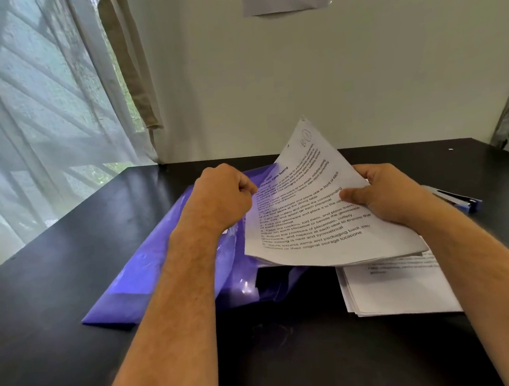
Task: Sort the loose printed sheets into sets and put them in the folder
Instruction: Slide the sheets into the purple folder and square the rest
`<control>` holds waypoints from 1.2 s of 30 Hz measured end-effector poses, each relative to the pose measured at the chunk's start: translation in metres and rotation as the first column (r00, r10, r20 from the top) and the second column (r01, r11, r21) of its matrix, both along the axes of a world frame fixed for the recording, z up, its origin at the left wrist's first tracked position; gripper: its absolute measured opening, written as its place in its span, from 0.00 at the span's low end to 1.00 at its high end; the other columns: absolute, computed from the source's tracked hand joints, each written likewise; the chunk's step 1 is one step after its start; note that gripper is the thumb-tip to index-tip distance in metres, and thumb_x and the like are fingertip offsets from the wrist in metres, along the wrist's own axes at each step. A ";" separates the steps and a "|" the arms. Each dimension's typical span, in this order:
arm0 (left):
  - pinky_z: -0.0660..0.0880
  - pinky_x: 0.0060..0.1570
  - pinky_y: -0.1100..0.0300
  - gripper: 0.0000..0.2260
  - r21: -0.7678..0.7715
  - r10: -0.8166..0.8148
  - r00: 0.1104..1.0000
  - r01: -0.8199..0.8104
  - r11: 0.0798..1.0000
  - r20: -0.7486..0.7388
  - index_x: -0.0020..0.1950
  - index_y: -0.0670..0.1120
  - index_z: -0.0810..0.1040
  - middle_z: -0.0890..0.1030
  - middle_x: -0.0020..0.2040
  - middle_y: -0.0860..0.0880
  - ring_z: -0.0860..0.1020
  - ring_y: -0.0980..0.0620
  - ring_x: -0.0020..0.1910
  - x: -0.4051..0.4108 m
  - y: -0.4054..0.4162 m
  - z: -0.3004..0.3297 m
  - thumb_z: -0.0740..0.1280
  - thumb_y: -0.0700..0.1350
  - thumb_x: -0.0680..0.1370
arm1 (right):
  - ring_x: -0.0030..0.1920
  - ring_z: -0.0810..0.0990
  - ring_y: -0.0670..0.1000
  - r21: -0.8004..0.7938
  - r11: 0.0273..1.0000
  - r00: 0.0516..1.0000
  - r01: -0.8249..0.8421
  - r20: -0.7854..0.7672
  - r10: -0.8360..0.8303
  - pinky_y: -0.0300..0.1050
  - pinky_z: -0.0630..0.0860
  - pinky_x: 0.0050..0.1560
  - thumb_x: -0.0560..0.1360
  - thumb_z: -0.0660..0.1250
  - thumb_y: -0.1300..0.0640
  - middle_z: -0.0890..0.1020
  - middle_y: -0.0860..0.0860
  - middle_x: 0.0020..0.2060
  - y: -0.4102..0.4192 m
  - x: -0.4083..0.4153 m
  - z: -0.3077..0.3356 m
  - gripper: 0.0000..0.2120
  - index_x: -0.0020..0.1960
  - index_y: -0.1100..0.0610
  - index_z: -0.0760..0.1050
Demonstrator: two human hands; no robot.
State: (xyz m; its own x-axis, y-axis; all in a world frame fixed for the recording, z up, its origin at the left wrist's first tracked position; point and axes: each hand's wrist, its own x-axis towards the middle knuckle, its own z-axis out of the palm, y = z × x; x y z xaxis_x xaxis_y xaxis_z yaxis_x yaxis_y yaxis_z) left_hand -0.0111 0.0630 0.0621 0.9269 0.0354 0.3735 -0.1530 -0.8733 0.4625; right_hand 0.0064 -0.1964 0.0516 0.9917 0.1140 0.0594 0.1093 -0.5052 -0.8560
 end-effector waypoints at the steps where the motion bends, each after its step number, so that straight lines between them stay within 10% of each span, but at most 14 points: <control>1: 0.77 0.44 0.62 0.12 -0.006 0.010 1.000 -0.010 1.000 0.009 0.51 0.48 0.87 0.85 0.48 0.52 0.76 0.57 0.32 0.000 0.001 0.001 0.65 0.36 0.77 | 0.34 0.86 0.49 0.001 1.000 1.000 0.007 -0.003 -0.007 0.46 0.82 0.36 0.79 0.69 0.56 0.86 0.45 0.43 0.000 -0.001 0.001 0.11 0.57 0.42 0.77; 7: 0.70 0.35 0.65 0.17 0.050 0.025 0.999 -0.022 0.999 -0.046 0.42 0.51 0.87 0.80 0.42 0.52 0.74 0.54 0.31 -0.003 0.003 0.006 0.64 0.32 0.75 | 0.33 0.86 0.47 -0.118 0.993 0.998 0.019 0.064 -0.011 0.43 0.80 0.33 0.79 0.68 0.54 0.85 0.43 0.46 -0.002 -0.005 0.005 0.15 0.63 0.39 0.74; 13: 0.79 0.56 0.52 0.13 0.077 0.073 0.997 -0.072 0.994 -0.010 0.54 0.48 0.86 0.84 0.52 0.47 0.75 0.54 0.37 -0.005 -0.007 0.007 0.66 0.35 0.78 | 0.34 0.86 0.46 -0.095 0.995 0.995 0.025 0.094 -0.016 0.45 0.82 0.37 0.79 0.69 0.55 0.86 0.45 0.45 0.003 -0.007 0.006 0.12 0.60 0.42 0.77; 17: 0.77 0.58 0.53 0.14 0.129 0.083 0.996 -0.079 0.988 -0.030 0.58 0.49 0.85 0.84 0.57 0.47 0.81 0.47 0.51 -0.004 -0.014 0.003 0.65 0.38 0.78 | 0.36 0.87 0.50 0.022 1.000 1.000 0.005 -0.009 -0.005 0.46 0.83 0.36 0.78 0.70 0.58 0.87 0.48 0.44 0.006 -0.008 0.006 0.12 0.60 0.47 0.78; 27: 0.70 0.44 0.59 0.10 0.193 0.145 0.989 -0.148 0.970 0.028 0.56 0.46 0.83 0.83 0.52 0.47 0.76 0.50 0.43 0.004 -0.027 -0.006 0.64 0.41 0.79 | 0.43 0.87 0.57 0.336 0.938 0.958 0.084 -0.287 0.017 0.55 0.84 0.48 0.76 0.69 0.65 0.87 0.53 0.46 0.016 -0.008 0.004 0.15 0.60 0.53 0.79; 36: 0.67 0.43 0.59 0.08 0.157 0.189 0.980 -0.197 0.968 0.068 0.56 0.46 0.82 0.83 0.49 0.47 0.74 0.52 0.39 0.003 -0.028 -0.004 0.66 0.42 0.79 | 0.47 0.87 0.60 0.512 0.854 0.922 0.092 -0.368 0.121 0.62 0.82 0.52 0.84 0.58 0.49 0.86 0.55 0.50 0.069 -0.017 -0.010 0.12 0.64 0.50 0.73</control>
